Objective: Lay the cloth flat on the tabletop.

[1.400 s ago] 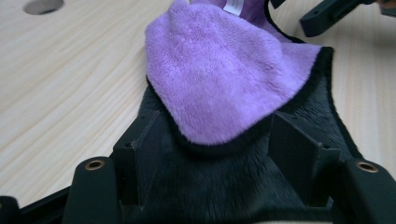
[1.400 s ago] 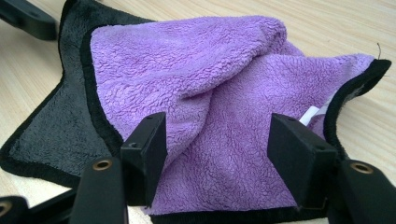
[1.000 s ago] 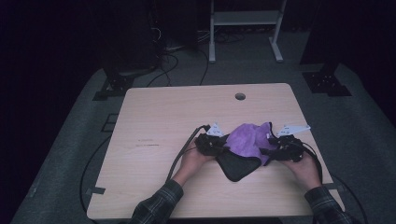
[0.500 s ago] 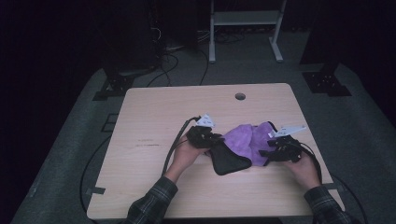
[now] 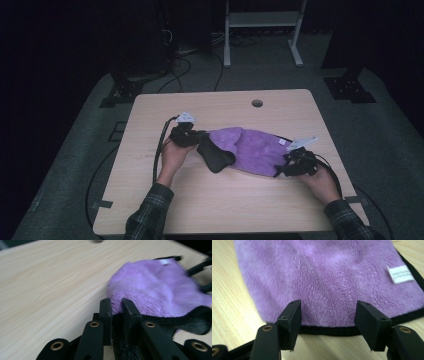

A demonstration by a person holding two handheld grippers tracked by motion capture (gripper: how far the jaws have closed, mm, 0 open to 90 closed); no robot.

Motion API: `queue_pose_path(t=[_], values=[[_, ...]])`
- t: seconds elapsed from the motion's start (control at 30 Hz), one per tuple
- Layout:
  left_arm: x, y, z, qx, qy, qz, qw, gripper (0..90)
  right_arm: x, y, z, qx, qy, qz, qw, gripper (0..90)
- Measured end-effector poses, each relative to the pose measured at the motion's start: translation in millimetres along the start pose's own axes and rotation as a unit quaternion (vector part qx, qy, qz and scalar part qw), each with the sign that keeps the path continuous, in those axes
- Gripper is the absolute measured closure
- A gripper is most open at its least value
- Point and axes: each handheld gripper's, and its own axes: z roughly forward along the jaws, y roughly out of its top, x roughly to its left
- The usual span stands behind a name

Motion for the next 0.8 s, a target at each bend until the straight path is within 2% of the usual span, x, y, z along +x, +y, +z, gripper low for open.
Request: queue_pose_path(t=[0.07,0.17,0.23,0.3,0.37,0.47,0.63,0.67,0.8], values=[[7.6,-7.6,3.0,0.009,0.015,-0.013,0.9998,78.3,0.7,0.7,0.7,0.0,0.003,0.005,1.0,37.3],[11.2,-13.9,7.0,0.019,0.041,-0.011,0.9989,75.7,1.7,2.0,1.8,0.002,0.001,0.003,1.0,37.3],[12.8,-14.8,4.4,0.007,0.034,-0.02,0.9992,69.3,1.2,2.0,1.9,0.001,0.001,0.002,1.0,37.2],[10.7,-12.9,-0.3,0.0,0.031,-0.017,0.9994,64.7,1.2,1.7,0.3,-0.002,0.006,0.007,1.0,36.8],[5.2,-10.6,-5.3,-0.006,0.015,-0.011,0.9998,60.7,1.8,1.7,-1.7,-0.008,0.008,0.006,0.9999,36.7],[-7.1,-10.4,-9.3,0.004,0.001,0.012,0.9999,53.7,6.0,3.3,-5.4,-0.021,0.02,0.001,0.9996,36.4],[-28.2,-16.8,-14.1,0.004,-0.026,0.027,0.9993,43.8,23.1,10.4,-7.6,-0.04,0.046,-0.021,0.9979,35.8],[-35.4,-19.3,-14.4,0.01,-0.032,0.034,0.9989,42.1,27.2,12.1,-7.0,-0.043,0.051,-0.027,0.9974,35.8],[-51.6,-28.8,-14.2,0.027,-0.042,0.051,0.9975,36.8,41.9,18.0,-0.7,-0.037,0.064,-0.053,0.9958,35.3]])
